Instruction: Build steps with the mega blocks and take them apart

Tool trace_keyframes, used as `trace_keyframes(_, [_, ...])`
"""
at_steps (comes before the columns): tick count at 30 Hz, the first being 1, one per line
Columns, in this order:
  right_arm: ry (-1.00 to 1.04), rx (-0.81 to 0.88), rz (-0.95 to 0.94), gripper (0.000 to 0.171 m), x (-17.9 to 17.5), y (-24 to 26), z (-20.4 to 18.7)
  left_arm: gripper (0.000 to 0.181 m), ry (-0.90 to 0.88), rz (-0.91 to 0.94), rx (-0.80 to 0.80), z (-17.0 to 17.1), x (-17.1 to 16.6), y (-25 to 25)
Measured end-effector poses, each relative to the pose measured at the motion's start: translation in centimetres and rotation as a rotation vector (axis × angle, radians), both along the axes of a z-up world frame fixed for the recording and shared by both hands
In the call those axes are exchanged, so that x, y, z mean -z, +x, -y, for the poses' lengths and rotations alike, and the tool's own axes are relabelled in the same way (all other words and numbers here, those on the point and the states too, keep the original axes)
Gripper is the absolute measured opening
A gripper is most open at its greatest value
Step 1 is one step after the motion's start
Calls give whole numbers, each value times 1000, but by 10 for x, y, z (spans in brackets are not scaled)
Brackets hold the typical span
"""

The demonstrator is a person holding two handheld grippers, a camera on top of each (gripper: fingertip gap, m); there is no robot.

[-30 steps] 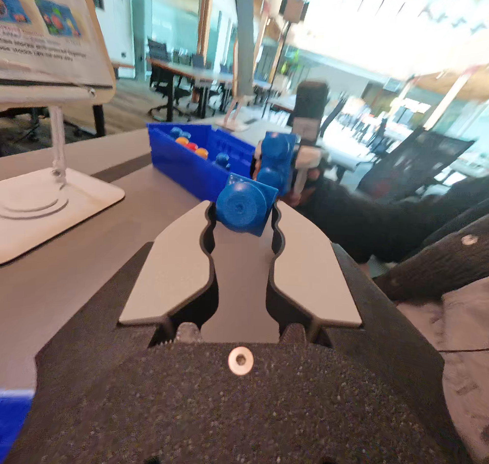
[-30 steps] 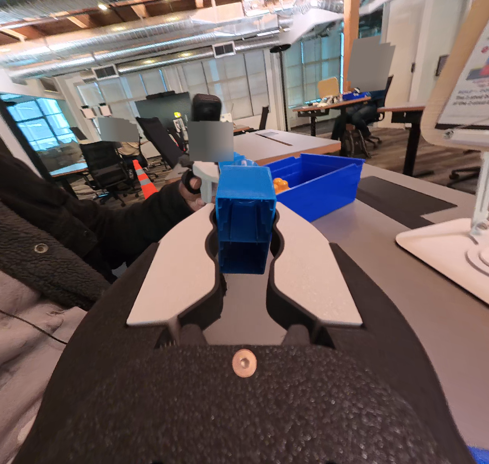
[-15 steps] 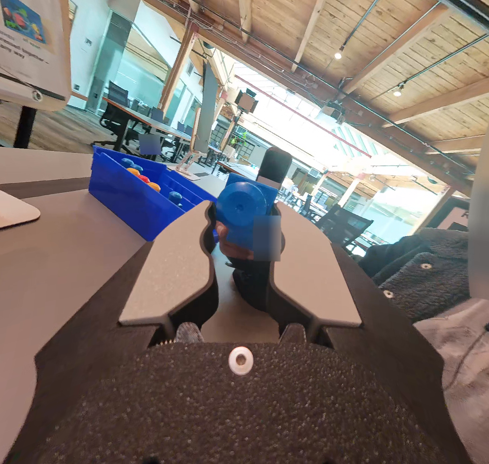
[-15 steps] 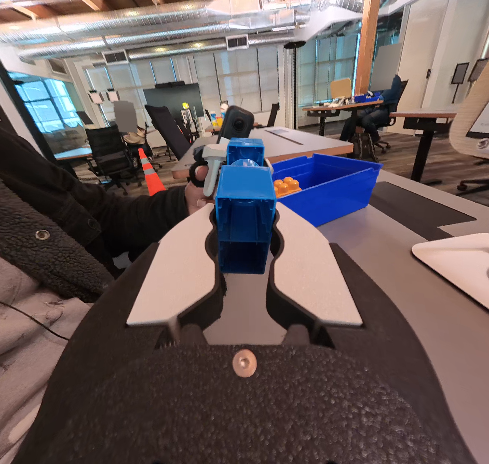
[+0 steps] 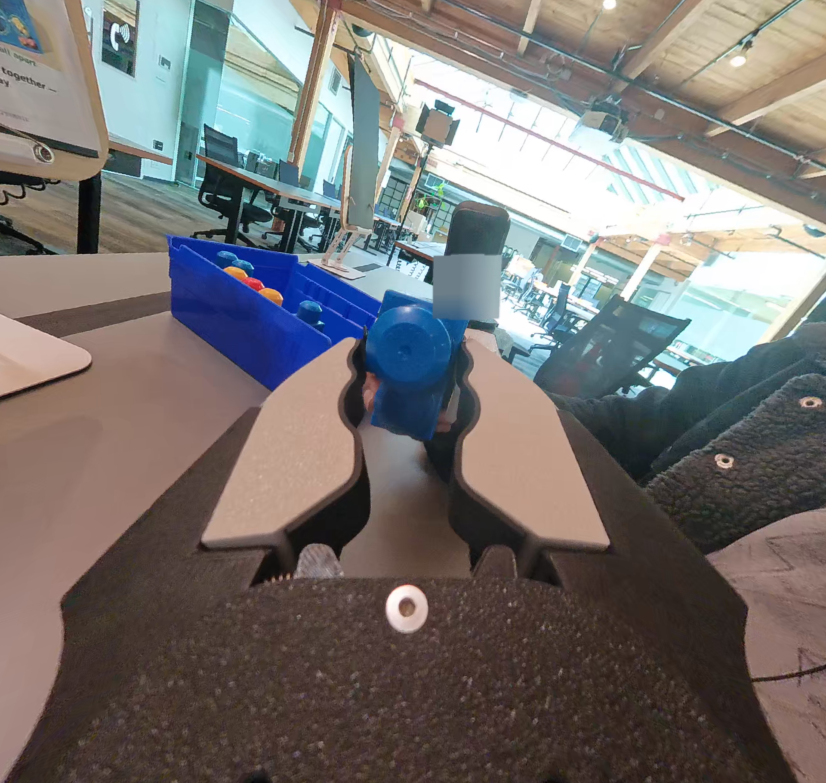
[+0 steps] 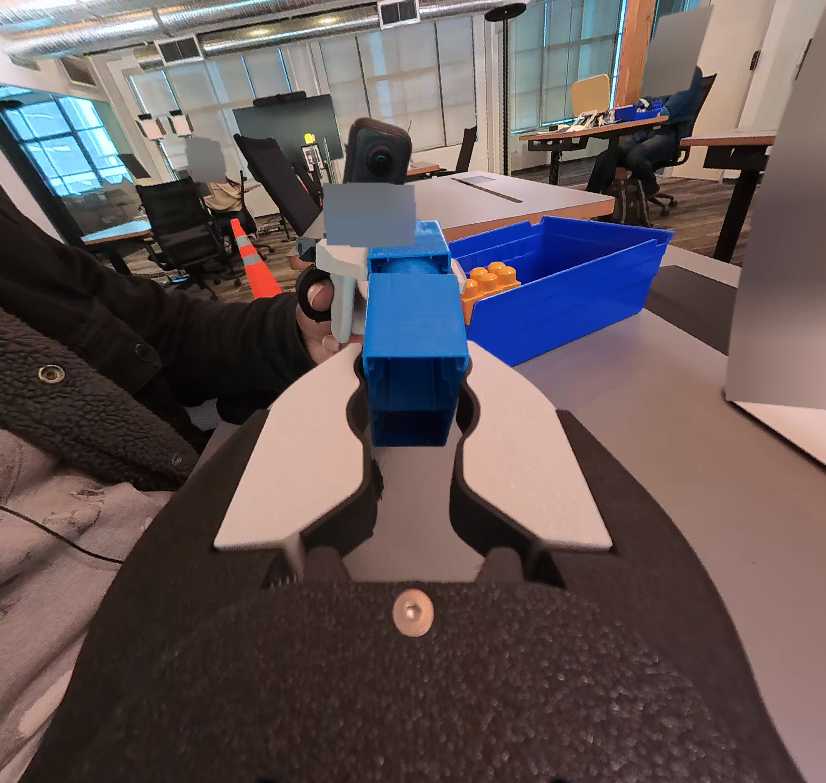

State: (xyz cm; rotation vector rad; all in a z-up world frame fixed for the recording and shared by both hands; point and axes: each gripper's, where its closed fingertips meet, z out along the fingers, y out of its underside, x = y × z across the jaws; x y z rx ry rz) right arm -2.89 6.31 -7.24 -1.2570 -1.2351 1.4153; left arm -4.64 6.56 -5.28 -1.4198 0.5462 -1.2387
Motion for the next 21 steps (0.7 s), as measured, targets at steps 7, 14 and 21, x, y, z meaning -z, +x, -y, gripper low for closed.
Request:
trace_keyframes(7, [26, -10, 53, 36, 4, 2, 0, 38, 10, -142, 41, 5, 11, 2])
trace_keyframes(14, [113, -91, 232, 36, 24, 11, 10, 37, 37, -378, 147, 21, 37, 9])
trace_keyframes(21, [177, -167, 352, 36, 40, 22, 20, 37, 62, -516, 239, 35, 58, 17])
